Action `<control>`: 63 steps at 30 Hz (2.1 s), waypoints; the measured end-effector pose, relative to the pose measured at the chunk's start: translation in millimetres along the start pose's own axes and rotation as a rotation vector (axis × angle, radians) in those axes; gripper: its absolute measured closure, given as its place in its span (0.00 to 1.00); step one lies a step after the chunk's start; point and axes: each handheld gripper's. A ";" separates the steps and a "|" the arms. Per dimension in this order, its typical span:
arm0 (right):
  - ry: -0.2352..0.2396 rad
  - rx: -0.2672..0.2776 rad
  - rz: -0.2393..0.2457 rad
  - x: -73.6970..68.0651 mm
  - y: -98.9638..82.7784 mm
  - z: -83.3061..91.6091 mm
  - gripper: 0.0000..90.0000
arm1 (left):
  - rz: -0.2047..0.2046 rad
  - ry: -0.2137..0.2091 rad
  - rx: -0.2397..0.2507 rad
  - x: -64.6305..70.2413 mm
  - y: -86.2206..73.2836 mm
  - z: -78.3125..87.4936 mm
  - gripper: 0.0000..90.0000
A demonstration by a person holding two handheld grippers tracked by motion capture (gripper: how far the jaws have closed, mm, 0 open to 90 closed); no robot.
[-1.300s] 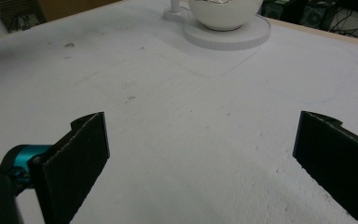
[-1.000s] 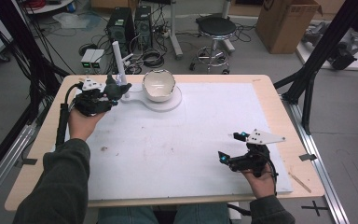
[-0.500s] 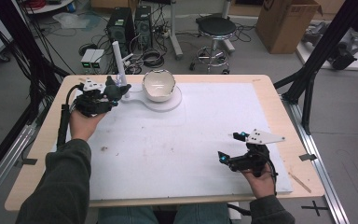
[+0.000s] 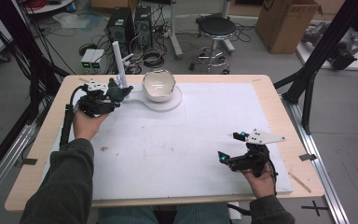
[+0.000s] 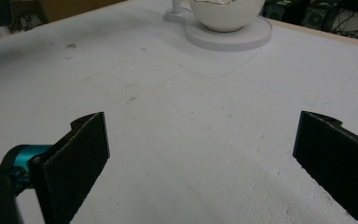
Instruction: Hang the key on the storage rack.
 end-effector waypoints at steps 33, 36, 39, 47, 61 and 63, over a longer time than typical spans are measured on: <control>-0.005 0.004 0.004 -0.7 0.1 1.3 0.03 | 0.032 -0.010 -0.001 -3.1 -3.4 0.2 0.45; -0.006 0.006 0.007 -0.5 0.3 0.8 0.03 | 0.039 -0.011 0.007 -3.4 -3.5 1.7 0.47; -0.009 0.007 0.008 -0.7 0.4 0.7 0.03 | 0.041 -0.012 0.010 -3.9 -4.0 2.5 0.46; -0.008 0.003 0.001 -0.7 0.1 1.2 0.03 | 0.040 -0.032 0.027 -3.3 -7.2 4.9 0.46; -0.022 0.005 -0.015 4.9 -2.1 1.9 0.03 | 0.025 -0.067 0.075 3.1 -9.4 13.9 0.44; -0.026 0.009 -0.014 6.0 -2.5 2.0 0.03 | 0.024 -0.074 0.081 3.6 -10.1 15.9 0.44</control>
Point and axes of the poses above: each handheld gripper's, and its own axes: z roughly backward along the jaws, y roughly out of its top, x roughly to its right, and after that the axes turned 13 degrees about -x, right-handed
